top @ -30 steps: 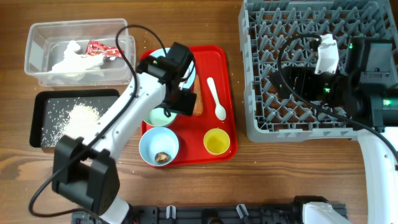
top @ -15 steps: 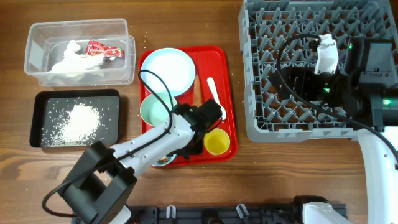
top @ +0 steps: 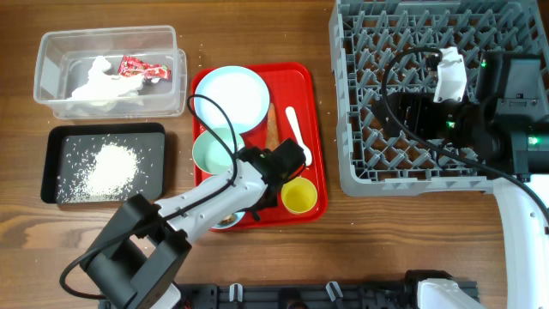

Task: Sort waste into correct bins and load items into the dishwasher rack
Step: 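Grasp the blue bowl with the mushroom using the left gripper, then tip the blue bowl over the black tray to dump the mushroom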

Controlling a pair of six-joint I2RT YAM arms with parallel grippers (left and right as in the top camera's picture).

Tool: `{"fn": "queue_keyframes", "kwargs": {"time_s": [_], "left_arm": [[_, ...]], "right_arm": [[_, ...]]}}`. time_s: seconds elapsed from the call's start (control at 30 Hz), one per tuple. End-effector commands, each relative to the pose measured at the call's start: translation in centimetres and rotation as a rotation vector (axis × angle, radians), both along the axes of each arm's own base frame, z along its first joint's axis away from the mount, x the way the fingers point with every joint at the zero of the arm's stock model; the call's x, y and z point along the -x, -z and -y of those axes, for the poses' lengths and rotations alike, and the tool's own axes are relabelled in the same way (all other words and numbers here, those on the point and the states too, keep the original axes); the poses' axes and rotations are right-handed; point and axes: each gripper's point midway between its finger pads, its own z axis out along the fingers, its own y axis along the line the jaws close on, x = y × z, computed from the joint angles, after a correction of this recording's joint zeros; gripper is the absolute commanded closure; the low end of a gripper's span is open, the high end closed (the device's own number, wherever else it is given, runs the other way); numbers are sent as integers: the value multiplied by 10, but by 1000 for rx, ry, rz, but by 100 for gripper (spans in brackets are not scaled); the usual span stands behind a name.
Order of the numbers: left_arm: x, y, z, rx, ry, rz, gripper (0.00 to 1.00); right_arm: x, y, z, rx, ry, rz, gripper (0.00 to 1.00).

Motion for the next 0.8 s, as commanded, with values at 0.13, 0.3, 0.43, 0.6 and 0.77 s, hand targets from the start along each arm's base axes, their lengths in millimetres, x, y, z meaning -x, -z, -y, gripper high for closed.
{"fn": "queue_keyframes", "kwargs": {"time_s": [0.13, 0.3, 0.43, 0.6, 0.77], "left_arm": [[-8, -41, 36, 167, -13, -6, 96], [-13, -112, 64, 328, 82, 15, 96], [-44, -155, -14, 352, -24, 108, 96], [-96, -160, -146, 388, -224, 212, 96], [-120, -161, -193, 775, -195, 303, 96]], "right_arm": [[-4, -3, 1, 10, -7, 14, 0], [-5, -4, 1, 10, -7, 20, 0], [-5, -4, 1, 10, -7, 19, 0], [-6, -5, 1, 9, -6, 23, 0], [-5, -5, 1, 9, -5, 22, 0]]}}
